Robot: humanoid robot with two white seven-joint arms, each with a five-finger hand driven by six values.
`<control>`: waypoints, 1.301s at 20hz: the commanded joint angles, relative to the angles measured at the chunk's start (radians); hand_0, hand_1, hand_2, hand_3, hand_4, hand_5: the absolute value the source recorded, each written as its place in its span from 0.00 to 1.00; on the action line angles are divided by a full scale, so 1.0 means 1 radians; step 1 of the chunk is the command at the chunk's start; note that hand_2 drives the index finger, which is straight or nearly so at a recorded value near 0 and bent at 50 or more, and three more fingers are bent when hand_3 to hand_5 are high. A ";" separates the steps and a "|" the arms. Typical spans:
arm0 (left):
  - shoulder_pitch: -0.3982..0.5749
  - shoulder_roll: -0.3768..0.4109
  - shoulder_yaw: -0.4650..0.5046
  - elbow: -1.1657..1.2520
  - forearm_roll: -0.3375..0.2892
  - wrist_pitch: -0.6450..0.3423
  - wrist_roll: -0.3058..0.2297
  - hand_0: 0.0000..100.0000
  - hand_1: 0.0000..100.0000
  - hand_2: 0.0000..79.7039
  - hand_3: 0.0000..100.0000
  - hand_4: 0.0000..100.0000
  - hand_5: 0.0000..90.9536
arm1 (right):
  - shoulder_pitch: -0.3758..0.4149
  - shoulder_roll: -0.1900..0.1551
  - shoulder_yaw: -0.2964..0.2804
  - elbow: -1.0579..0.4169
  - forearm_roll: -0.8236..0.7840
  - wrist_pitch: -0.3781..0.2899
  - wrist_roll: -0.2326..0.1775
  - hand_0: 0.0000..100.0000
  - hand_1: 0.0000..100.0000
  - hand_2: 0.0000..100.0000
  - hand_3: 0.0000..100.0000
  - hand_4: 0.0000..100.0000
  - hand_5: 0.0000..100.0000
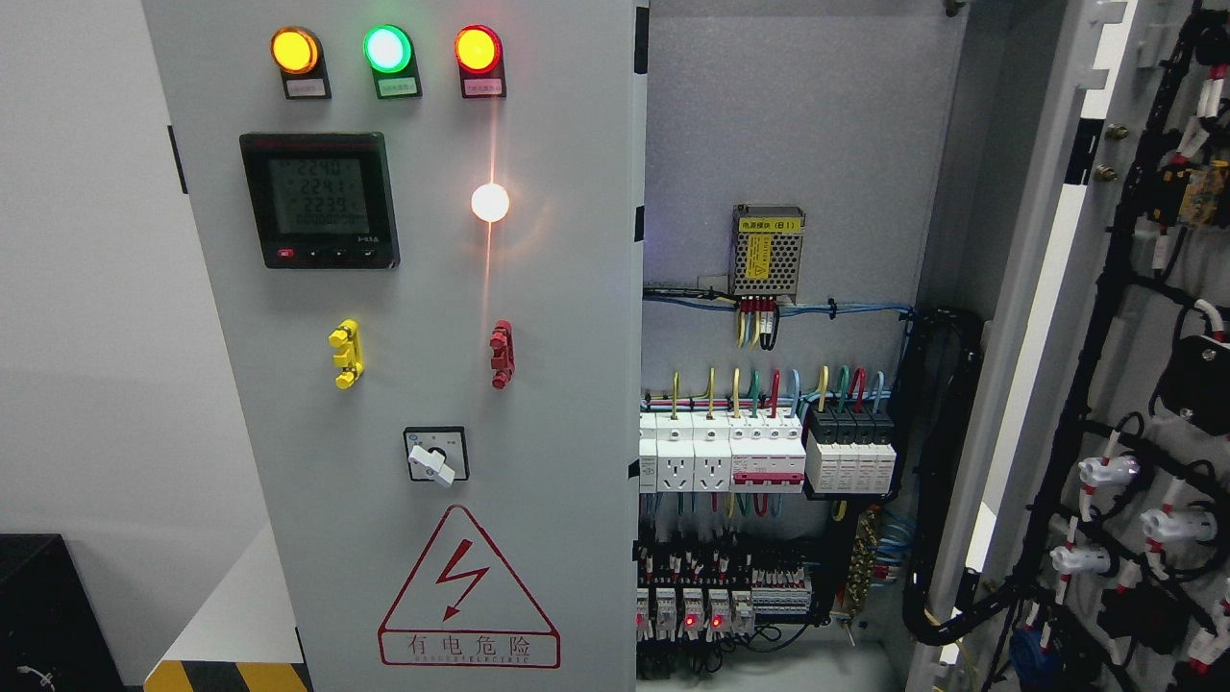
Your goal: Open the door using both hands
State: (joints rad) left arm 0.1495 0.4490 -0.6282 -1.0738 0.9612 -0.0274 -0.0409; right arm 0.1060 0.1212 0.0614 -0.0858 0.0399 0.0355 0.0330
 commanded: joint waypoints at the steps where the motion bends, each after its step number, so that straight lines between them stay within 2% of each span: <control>1: -0.024 -0.211 0.036 0.556 -0.025 0.000 -0.026 0.00 0.00 0.00 0.00 0.00 0.00 | 0.000 0.000 0.000 0.000 0.000 0.000 0.001 0.00 0.00 0.00 0.00 0.00 0.00; 3: -0.036 -0.246 0.035 0.641 -0.079 0.000 -0.062 0.00 0.00 0.00 0.00 0.00 0.00 | 0.000 0.000 0.000 0.000 0.000 0.000 0.001 0.00 0.00 0.00 0.00 0.00 0.00; 6: -0.044 -0.302 0.036 0.762 -0.208 0.000 -0.112 0.00 0.00 0.00 0.00 0.00 0.00 | 0.000 0.000 0.000 0.000 0.000 0.000 0.001 0.00 0.00 0.00 0.00 0.00 0.00; 9: -0.056 -0.360 0.044 0.888 -0.330 0.000 -0.113 0.00 0.00 0.00 0.00 0.00 0.00 | 0.000 0.000 0.000 0.000 0.000 0.000 0.001 0.00 0.00 0.00 0.00 0.00 0.00; 11: -0.074 -0.404 0.077 0.987 -0.375 0.000 -0.108 0.00 0.00 0.00 0.00 0.00 0.00 | 0.000 0.000 0.000 0.000 0.000 0.000 0.001 0.00 0.00 0.00 0.00 0.00 0.00; 13: -0.093 -0.426 0.094 1.055 -0.404 -0.002 -0.105 0.00 0.00 0.00 0.00 0.00 0.00 | 0.001 0.000 0.000 0.000 0.000 0.000 0.001 0.00 0.00 0.00 0.00 0.00 0.00; 17: -0.102 -0.435 0.137 1.100 -0.411 -0.002 -0.088 0.00 0.00 0.00 0.00 0.00 0.00 | 0.000 0.000 0.000 0.000 0.000 0.000 0.001 0.00 0.00 0.00 0.00 0.00 0.00; 20: -0.102 -0.444 0.147 1.103 -0.411 -0.002 0.021 0.00 0.00 0.00 0.00 0.00 0.00 | 0.000 0.000 0.000 0.000 0.000 0.000 0.001 0.00 0.00 0.00 0.00 0.00 0.00; 21: -0.102 -0.446 0.160 1.103 -0.411 -0.002 0.038 0.00 0.00 0.00 0.00 0.00 0.00 | 0.000 0.000 0.000 0.000 0.000 0.000 0.001 0.00 0.00 0.00 0.00 0.00 0.00; 23: -0.102 -0.452 0.179 1.103 -0.417 0.000 0.039 0.00 0.00 0.00 0.00 0.00 0.00 | 0.000 0.000 0.000 0.000 0.000 0.000 0.001 0.00 0.00 0.00 0.00 0.00 0.00; 26: -0.111 -0.484 0.182 1.140 -0.467 -0.002 0.039 0.00 0.00 0.00 0.00 0.00 0.00 | 0.001 0.000 0.000 0.000 0.000 0.000 0.001 0.00 0.00 0.00 0.00 0.00 0.00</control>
State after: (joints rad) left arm 0.0508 0.0633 -0.5077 -0.1420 0.5480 -0.0294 -0.0103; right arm 0.1061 0.1212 0.0614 -0.0859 0.0399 0.0354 0.0330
